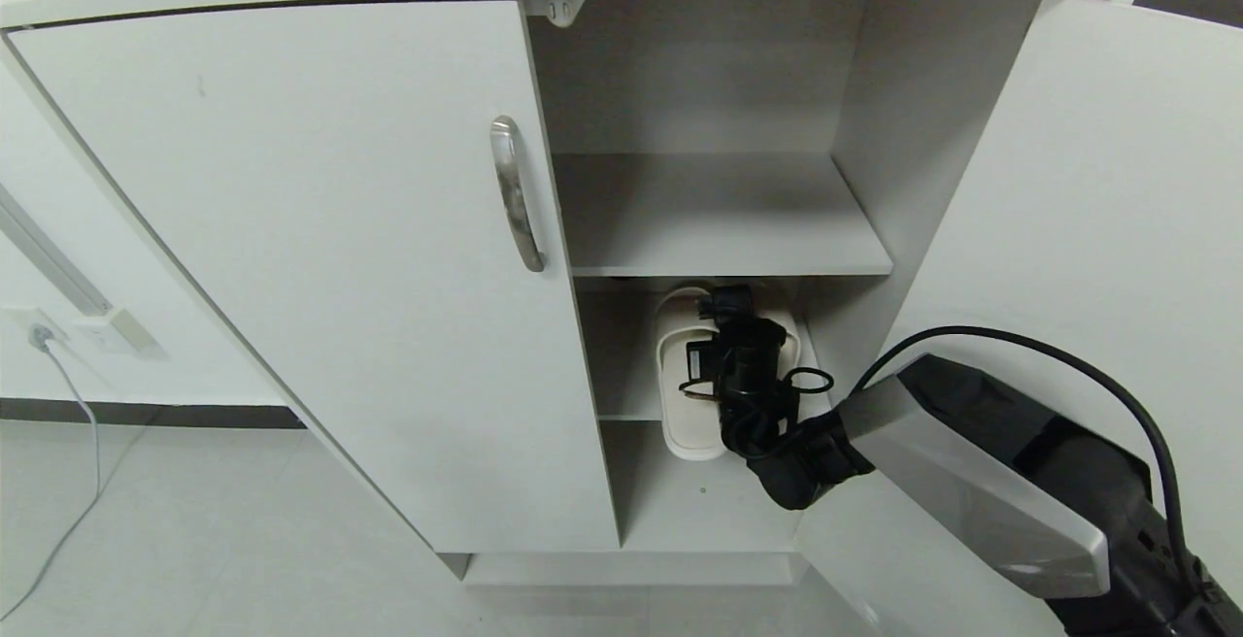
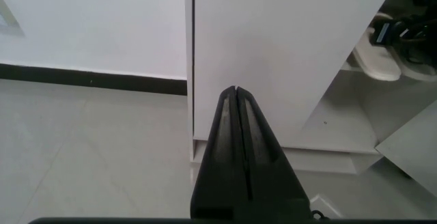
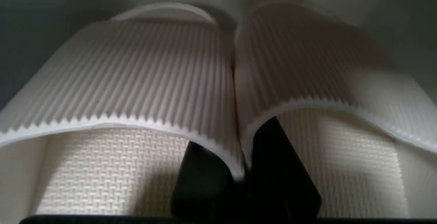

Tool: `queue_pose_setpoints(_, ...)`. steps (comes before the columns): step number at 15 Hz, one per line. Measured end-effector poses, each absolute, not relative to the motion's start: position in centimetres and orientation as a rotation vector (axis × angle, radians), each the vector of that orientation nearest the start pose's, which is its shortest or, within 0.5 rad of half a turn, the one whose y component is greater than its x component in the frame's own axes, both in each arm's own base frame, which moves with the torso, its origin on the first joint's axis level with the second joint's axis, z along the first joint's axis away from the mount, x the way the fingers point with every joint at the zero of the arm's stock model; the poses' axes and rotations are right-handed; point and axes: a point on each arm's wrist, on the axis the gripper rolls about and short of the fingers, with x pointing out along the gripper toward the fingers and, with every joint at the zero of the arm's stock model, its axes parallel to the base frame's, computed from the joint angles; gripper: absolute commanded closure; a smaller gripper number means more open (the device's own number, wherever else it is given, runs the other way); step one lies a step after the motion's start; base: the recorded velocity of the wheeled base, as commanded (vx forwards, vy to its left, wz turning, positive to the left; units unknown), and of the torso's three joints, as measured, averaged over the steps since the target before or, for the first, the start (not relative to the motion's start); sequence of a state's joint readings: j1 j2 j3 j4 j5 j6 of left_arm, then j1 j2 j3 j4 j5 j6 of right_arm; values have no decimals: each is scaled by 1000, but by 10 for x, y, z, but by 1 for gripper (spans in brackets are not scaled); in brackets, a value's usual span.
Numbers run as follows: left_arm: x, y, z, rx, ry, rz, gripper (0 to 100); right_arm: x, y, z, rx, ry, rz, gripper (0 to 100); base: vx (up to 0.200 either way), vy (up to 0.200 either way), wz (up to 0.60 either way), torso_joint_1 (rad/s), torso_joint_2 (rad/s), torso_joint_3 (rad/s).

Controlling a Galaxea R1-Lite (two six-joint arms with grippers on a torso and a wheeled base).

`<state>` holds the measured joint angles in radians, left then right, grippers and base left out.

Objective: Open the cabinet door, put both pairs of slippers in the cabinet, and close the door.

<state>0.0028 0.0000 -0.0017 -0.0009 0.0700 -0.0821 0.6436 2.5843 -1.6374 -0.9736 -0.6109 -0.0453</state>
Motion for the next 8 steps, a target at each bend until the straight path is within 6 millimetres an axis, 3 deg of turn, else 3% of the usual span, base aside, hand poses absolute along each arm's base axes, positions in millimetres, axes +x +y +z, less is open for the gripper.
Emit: queue_pose_setpoints(8,-23,2,76,-81,-6,73,100,446,297,68,-10,-51,11,100,0,0,0,0,0,0)
